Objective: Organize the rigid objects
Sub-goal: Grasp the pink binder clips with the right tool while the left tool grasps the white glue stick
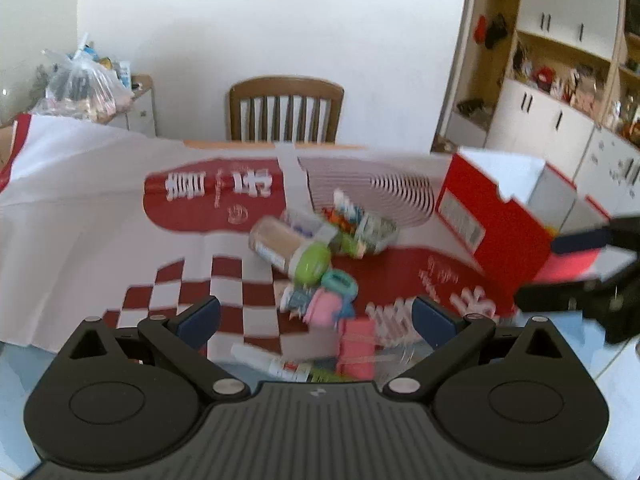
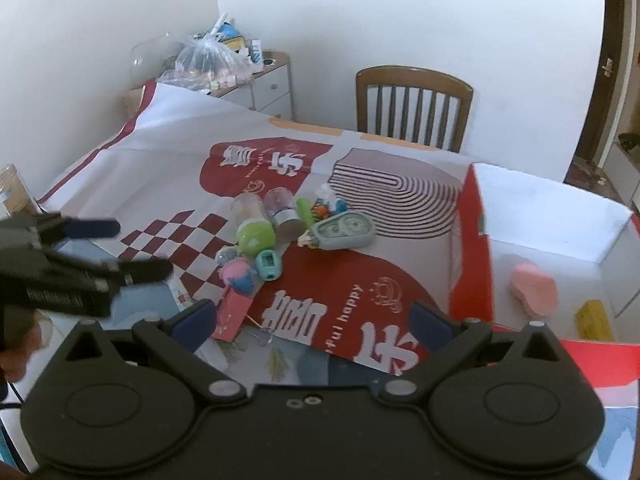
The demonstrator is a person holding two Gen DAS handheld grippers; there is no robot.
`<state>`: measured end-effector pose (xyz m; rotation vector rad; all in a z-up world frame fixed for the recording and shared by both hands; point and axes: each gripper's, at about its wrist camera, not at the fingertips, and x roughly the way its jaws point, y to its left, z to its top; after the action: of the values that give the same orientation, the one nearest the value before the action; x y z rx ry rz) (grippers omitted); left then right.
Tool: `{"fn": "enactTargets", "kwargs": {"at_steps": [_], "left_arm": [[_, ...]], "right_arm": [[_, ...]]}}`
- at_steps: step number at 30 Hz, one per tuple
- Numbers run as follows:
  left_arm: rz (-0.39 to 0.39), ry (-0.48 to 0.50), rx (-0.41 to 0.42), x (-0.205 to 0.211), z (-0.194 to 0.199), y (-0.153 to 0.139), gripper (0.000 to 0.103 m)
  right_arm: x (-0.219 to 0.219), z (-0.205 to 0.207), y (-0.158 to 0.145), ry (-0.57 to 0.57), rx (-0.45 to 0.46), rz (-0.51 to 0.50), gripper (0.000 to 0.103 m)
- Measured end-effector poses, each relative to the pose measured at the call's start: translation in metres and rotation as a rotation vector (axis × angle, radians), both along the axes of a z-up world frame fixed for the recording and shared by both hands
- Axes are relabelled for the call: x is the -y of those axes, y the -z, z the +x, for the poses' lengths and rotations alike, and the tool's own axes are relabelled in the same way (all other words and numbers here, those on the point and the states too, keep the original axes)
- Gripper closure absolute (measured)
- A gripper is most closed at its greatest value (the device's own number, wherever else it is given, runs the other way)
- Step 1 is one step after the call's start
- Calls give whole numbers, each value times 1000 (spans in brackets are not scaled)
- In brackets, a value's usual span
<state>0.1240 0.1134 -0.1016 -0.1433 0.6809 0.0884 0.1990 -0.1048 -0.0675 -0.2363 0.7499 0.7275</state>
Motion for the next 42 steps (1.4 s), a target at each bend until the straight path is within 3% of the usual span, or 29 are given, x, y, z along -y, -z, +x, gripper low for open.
{"fn": "enactTargets", "kwargs": {"at_steps": [5, 12, 15, 21, 31, 37, 40, 42], "left_arm": [[27, 35, -60, -2, 4, 29, 1], [-34, -46, -124, -22, 14, 56, 1], [-39, -75, -147, -27, 18, 66, 1], [-79, -76, -155, -24, 22, 70, 2], [-97, -122, -165, -18, 23, 76, 4], [-58, -116, -184, -9, 28, 74, 19], [-67, -93, -188, -3, 30, 72, 35], [-75, -77, -187, 0, 30, 71, 52]], "right_arm": [[-16, 5, 14, -30, -23, -25, 4], [-42, 12, 32, -69, -67, -59, 14], [-54, 21, 39, -74, -99, -68, 24], [-78, 32, 50, -95, -147, -76, 28], [-103, 45, 78, -90, -242, -97, 45], [-107, 48, 86, -93, -287, -85, 52], [-108, 49, 90, -94, -318, -73, 61], [-107, 49, 90, -89, -323, -68, 64]]}}
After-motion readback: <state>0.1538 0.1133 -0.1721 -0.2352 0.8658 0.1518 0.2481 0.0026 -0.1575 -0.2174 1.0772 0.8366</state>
